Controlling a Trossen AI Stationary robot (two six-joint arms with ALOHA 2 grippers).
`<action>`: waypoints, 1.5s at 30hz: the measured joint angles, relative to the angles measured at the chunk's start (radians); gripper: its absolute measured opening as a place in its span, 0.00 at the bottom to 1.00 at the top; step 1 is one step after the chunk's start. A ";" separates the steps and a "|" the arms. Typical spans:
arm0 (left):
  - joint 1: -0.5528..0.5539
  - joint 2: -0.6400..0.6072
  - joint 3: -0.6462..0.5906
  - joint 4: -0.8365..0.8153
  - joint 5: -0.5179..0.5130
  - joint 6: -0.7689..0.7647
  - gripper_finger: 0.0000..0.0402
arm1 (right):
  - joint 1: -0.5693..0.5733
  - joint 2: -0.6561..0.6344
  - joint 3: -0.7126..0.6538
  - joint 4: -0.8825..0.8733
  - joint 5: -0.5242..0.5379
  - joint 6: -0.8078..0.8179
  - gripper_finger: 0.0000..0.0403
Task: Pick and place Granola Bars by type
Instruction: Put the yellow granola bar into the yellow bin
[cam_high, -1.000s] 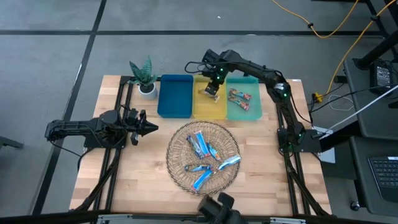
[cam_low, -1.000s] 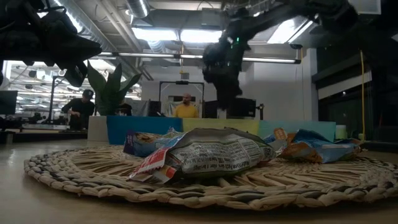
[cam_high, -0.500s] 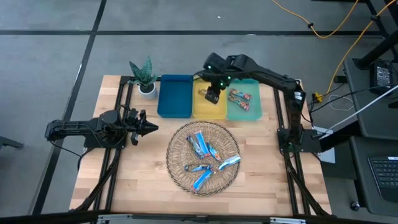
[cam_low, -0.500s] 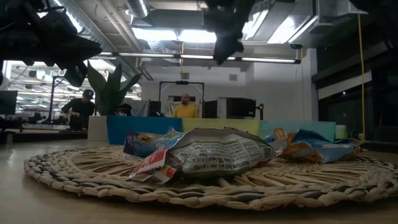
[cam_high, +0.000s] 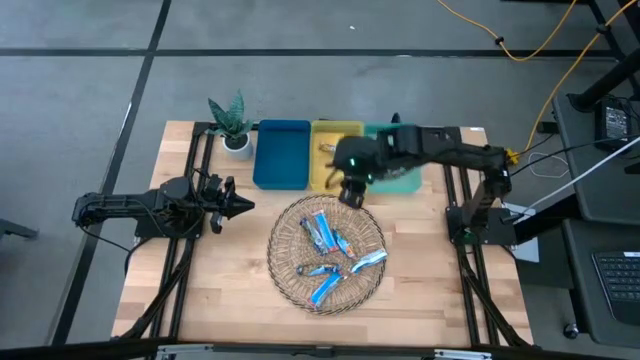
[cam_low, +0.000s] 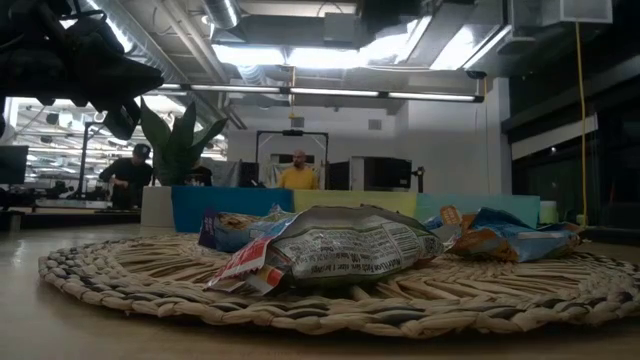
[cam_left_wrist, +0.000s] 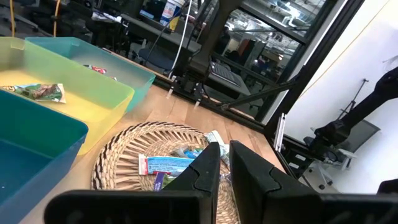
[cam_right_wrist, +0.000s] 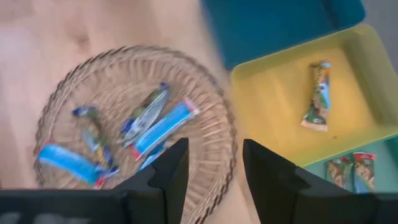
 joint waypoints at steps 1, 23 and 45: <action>0.000 0.000 0.000 0.000 0.000 0.000 0.08 | 0.028 -0.003 0.000 -0.014 0.013 0.014 0.38; 0.000 0.000 0.000 0.000 0.000 0.000 0.08 | 0.382 -0.003 -0.382 0.039 0.053 0.365 0.65; 0.000 0.000 0.000 0.000 0.000 0.000 0.08 | 0.407 -0.003 -0.964 0.608 -0.078 0.347 0.90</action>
